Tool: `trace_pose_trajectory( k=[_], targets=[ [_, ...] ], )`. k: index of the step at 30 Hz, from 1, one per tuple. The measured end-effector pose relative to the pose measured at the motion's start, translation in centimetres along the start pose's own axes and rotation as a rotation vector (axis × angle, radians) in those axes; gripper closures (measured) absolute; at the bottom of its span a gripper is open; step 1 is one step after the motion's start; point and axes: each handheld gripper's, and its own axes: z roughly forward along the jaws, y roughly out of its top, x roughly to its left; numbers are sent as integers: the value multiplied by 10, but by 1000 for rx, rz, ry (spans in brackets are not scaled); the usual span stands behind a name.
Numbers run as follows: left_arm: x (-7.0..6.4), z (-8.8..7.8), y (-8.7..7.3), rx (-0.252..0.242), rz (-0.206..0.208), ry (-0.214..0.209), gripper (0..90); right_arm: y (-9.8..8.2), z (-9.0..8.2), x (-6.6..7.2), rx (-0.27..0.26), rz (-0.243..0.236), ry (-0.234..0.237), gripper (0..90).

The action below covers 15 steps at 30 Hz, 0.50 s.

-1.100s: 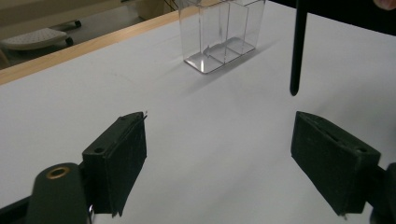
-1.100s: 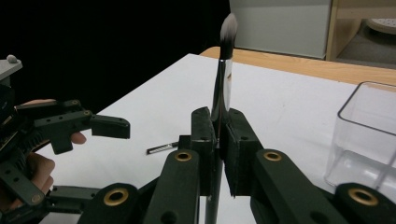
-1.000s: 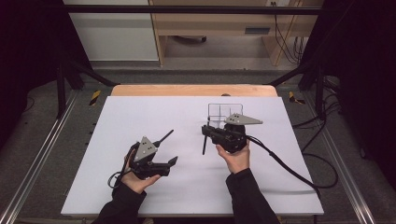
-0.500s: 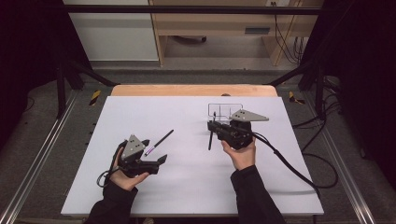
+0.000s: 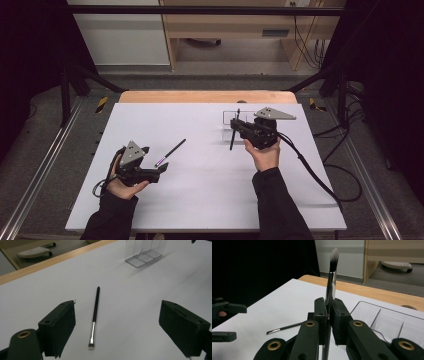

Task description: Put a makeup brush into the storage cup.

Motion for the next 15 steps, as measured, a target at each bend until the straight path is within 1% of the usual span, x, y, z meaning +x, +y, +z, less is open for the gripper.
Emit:
trace_pose_trajectory(
  k=[1, 5, 8, 9, 15],
  targets=[
    [3, 0, -1, 3, -8, 0, 131, 1, 0, -1, -1, 0, -5, 837],
    [7, -1, -2, 1, -16, -1, 128, 3, 1, -4, -3, 2, -14, 837],
    [12, -3, -3, 2, -28, 1, 127, 6, 3, -9, -4, 1, -34, 838],
    [12, -3, -3, 2, -28, 1, 127, 6, 3, -9, -4, 1, -34, 838],
    [16, -4, -4, 8, -31, 5, 128, 14, 3, -18, -13, -11, -71, 837]
  ],
)
